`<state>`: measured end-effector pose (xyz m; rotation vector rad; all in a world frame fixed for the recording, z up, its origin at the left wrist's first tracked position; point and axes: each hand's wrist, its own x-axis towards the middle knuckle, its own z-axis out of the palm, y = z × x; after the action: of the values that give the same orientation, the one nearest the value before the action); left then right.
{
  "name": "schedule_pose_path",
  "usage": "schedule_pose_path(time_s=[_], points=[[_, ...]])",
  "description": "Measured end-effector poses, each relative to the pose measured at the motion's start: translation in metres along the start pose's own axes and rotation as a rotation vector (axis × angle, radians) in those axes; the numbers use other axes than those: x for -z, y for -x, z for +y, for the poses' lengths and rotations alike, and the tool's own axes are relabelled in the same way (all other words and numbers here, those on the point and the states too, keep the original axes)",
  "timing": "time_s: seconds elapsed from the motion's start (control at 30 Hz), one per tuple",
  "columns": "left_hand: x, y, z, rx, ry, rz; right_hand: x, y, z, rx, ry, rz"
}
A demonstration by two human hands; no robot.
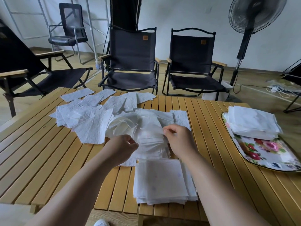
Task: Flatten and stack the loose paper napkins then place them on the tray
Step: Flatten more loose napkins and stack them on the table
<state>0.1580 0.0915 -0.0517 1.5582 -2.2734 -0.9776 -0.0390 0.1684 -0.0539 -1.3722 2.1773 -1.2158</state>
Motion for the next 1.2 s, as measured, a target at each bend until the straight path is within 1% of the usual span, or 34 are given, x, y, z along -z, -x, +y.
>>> schedule_pose_path(time_s=[0.07,0.13,0.2,0.23,0.27,0.33,0.4,0.43,0.5,0.57,0.63,0.7,0.77,0.9,0.97,1.03,1.07,1.1,1.2], points=[[0.002,0.002,0.002,-0.014,0.112,0.009,0.009,0.003,-0.01,0.033,-0.049,-0.009],[0.006,0.004,0.004,0.018,0.348,-0.013,0.019,0.007,-0.02,0.024,-0.174,-0.051],[0.012,0.01,0.01,0.142,0.725,-0.154,0.03,0.015,-0.03,-0.053,-0.454,-0.084],[0.015,0.012,0.012,0.213,0.897,-0.259,0.037,0.02,-0.036,-0.113,-0.636,-0.093],[0.018,0.014,0.013,0.261,1.019,-0.365,0.044,0.024,-0.041,-0.176,-0.813,-0.106],[0.018,0.017,0.014,0.261,1.106,-0.517,0.059,0.032,-0.045,-0.271,-1.047,-0.131],[0.014,0.019,0.016,0.227,1.106,-0.532,0.072,0.037,-0.04,-0.31,-1.102,-0.178],[0.012,0.02,0.017,0.224,1.098,-0.514,0.078,0.039,-0.035,-0.317,-1.075,-0.219],[0.008,0.024,0.019,0.203,1.05,-0.479,0.089,0.042,-0.025,-0.335,-0.934,-0.347],[0.004,0.027,0.02,0.158,0.934,-0.42,0.1,0.047,-0.016,-0.38,-0.691,-0.482],[0.001,0.032,0.021,0.113,0.766,-0.359,0.106,0.051,-0.008,-0.427,-0.402,-0.631],[-0.002,0.035,0.02,0.081,0.644,-0.331,0.105,0.053,-0.001,-0.473,-0.142,-0.78],[-0.004,0.036,0.018,0.081,0.567,-0.345,0.101,0.054,0.005,-0.519,-0.052,-0.82],[-0.009,0.034,0.013,0.07,0.313,-0.394,0.091,0.051,0.007,-0.551,-0.027,-0.756],[-0.013,0.032,0.008,0.056,0.267,-0.379,0.087,0.049,0.007,-0.556,0.11,-0.792],[-0.018,0.03,0.004,0.029,0.19,-0.359,0.082,0.048,0.011,-0.535,0.314,-0.811],[-0.02,0.028,0.003,0.015,0.15,-0.342,0.08,0.047,0.015,-0.515,0.399,-0.762],[-0.021,0.026,0.003,0.01,0.146,-0.313,0.077,0.045,0.022,-0.482,0.451,-0.664],[-0.02,0.018,0.007,0.019,0.246,-0.206,0.063,0.039,0.044,-0.334,0.409,-0.247]])
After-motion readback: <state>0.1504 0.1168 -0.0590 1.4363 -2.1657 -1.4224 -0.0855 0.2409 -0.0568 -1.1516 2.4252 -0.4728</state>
